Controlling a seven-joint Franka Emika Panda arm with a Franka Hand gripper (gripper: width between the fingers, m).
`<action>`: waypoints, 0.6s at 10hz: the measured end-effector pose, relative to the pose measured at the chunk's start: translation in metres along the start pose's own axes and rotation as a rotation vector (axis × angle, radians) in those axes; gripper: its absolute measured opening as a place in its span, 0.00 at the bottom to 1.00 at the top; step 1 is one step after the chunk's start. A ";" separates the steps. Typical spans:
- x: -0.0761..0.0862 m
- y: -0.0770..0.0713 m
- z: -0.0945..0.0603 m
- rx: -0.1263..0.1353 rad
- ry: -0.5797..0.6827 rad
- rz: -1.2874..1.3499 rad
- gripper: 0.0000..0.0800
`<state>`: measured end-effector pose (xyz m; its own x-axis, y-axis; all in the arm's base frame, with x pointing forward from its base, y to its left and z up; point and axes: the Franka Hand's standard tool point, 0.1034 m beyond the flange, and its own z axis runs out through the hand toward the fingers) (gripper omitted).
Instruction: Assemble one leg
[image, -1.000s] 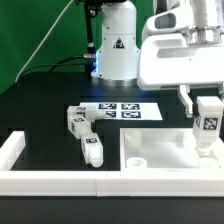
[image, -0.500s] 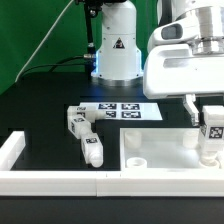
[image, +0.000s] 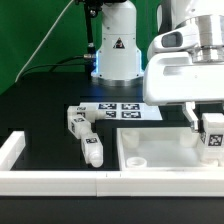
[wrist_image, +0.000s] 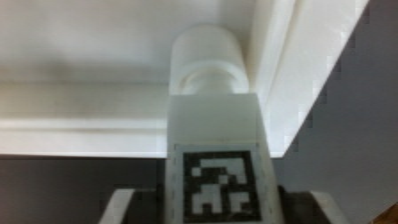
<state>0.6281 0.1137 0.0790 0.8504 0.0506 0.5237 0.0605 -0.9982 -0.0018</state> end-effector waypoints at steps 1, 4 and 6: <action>0.000 0.000 0.000 -0.001 0.007 -0.001 0.36; 0.002 0.007 0.002 -0.013 0.044 0.000 0.36; 0.002 0.009 0.002 -0.015 0.045 0.002 0.36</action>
Offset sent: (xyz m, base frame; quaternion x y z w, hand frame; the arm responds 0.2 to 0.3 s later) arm -0.0081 -0.0085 -0.0155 0.0157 -0.0025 0.0157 0.9998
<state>0.6311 0.1048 0.0785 0.8259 0.0474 0.5619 0.0508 -0.9987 0.0095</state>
